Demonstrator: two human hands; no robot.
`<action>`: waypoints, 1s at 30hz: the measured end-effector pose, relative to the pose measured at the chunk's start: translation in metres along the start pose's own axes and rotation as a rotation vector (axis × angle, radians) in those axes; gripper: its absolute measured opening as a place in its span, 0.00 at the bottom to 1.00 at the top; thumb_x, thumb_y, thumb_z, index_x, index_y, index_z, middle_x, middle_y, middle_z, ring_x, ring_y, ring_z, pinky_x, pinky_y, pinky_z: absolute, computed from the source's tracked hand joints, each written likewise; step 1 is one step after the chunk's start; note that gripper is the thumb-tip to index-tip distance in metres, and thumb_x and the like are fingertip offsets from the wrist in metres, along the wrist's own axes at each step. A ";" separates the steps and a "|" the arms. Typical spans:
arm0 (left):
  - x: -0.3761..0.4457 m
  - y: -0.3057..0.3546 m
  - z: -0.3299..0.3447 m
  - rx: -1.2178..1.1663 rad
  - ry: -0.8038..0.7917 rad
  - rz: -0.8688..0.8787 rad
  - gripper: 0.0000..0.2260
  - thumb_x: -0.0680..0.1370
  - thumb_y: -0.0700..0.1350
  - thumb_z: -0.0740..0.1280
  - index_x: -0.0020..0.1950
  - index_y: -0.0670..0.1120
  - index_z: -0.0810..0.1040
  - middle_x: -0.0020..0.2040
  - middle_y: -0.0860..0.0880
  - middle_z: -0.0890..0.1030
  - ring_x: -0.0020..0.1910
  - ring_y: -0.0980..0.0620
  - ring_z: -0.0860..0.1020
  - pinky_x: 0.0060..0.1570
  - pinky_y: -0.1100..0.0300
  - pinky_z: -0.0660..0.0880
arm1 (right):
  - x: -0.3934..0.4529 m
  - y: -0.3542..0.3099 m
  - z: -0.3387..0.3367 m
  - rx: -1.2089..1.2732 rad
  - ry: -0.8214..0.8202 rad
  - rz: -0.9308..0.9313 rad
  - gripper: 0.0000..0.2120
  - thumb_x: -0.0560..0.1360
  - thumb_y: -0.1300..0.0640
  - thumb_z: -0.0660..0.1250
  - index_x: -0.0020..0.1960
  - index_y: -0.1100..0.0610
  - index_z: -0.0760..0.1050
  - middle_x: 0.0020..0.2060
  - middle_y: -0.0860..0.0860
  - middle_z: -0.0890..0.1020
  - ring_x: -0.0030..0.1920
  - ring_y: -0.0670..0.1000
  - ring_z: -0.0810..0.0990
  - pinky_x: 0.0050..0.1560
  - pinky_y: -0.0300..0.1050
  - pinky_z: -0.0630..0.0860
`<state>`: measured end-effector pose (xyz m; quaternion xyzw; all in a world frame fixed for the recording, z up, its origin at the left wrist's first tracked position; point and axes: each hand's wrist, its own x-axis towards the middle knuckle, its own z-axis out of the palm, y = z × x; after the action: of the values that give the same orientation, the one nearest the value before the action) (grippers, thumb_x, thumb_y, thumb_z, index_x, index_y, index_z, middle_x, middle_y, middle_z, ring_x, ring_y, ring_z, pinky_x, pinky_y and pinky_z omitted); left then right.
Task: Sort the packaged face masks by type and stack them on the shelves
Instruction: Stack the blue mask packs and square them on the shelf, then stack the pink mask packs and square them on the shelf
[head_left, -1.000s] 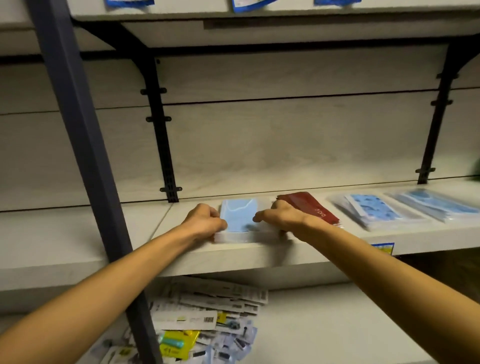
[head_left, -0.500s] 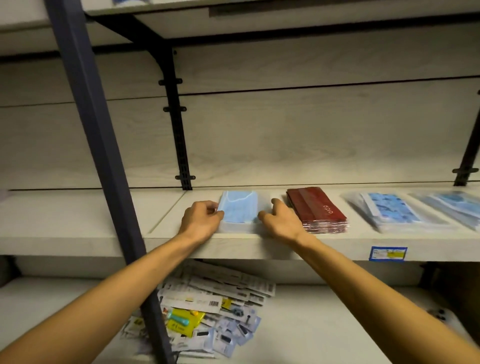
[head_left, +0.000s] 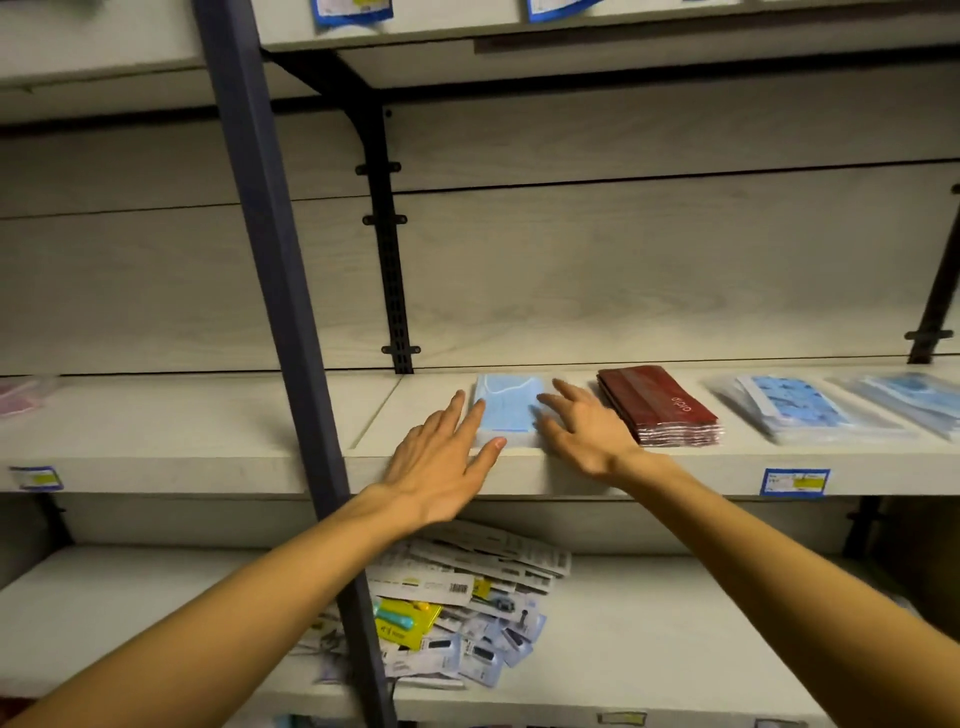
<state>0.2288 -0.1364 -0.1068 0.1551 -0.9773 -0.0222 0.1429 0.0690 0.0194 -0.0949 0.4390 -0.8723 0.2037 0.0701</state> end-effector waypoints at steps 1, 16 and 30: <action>-0.011 -0.007 -0.003 0.031 0.030 0.047 0.32 0.83 0.66 0.44 0.84 0.54 0.45 0.84 0.49 0.46 0.81 0.47 0.54 0.78 0.49 0.54 | -0.006 -0.005 0.002 -0.036 0.087 -0.034 0.22 0.85 0.46 0.54 0.75 0.52 0.69 0.80 0.54 0.62 0.79 0.56 0.59 0.76 0.53 0.60; -0.215 -0.250 -0.102 0.473 0.191 0.057 0.22 0.82 0.58 0.57 0.70 0.48 0.74 0.68 0.47 0.77 0.66 0.46 0.75 0.75 0.45 0.59 | -0.043 -0.303 0.099 -0.152 0.266 -0.569 0.23 0.75 0.54 0.67 0.70 0.53 0.73 0.68 0.53 0.76 0.71 0.56 0.71 0.71 0.53 0.68; -0.243 -0.463 -0.132 0.569 -0.005 -0.402 0.26 0.83 0.62 0.51 0.73 0.49 0.69 0.72 0.45 0.70 0.68 0.45 0.72 0.69 0.48 0.65 | 0.086 -0.499 0.185 -0.107 -0.045 -0.452 0.31 0.80 0.41 0.60 0.76 0.57 0.60 0.72 0.57 0.69 0.73 0.59 0.64 0.71 0.54 0.65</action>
<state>0.6255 -0.5013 -0.0877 0.3778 -0.8947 0.2229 0.0845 0.4239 -0.3861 -0.0903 0.6233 -0.7628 0.1261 0.1175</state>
